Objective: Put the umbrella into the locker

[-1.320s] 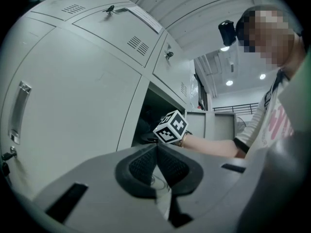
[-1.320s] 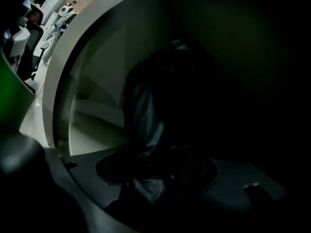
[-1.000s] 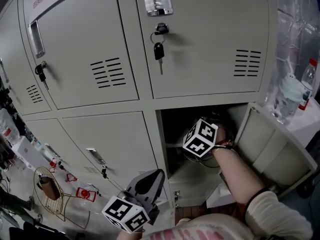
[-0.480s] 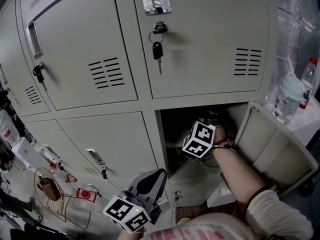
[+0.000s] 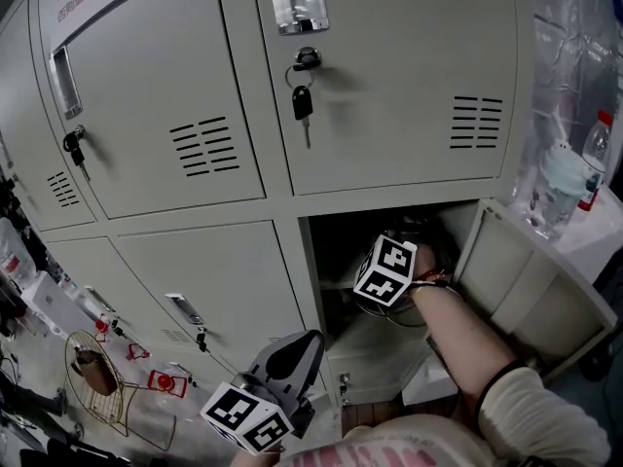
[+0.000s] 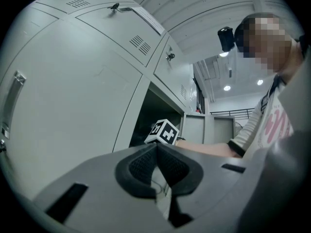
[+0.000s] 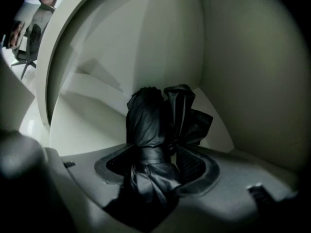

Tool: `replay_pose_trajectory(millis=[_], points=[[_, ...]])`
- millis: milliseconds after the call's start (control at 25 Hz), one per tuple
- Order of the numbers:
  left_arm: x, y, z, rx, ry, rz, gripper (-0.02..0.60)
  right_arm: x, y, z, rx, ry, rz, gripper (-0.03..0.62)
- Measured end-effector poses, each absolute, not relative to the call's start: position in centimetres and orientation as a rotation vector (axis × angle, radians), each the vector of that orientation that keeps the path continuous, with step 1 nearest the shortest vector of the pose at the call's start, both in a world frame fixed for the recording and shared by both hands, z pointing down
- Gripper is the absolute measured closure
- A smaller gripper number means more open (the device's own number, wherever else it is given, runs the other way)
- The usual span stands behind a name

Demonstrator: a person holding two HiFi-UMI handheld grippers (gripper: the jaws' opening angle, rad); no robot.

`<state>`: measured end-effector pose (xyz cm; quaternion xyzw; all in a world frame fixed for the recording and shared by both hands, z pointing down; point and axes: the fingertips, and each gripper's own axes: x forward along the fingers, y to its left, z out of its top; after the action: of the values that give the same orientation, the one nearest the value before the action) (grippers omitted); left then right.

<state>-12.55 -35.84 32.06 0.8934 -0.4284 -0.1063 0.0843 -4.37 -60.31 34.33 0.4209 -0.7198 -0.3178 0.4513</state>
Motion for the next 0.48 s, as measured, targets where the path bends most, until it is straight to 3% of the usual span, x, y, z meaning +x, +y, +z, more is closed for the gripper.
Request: replay_pose_trajectory(millis=[480], points=[[-12.74,-35.63,32.13,2.648,-1.267,-0.335,0.580,-4.39,-60.08,34.01,1.063,-1.757,-0.830,0.296]])
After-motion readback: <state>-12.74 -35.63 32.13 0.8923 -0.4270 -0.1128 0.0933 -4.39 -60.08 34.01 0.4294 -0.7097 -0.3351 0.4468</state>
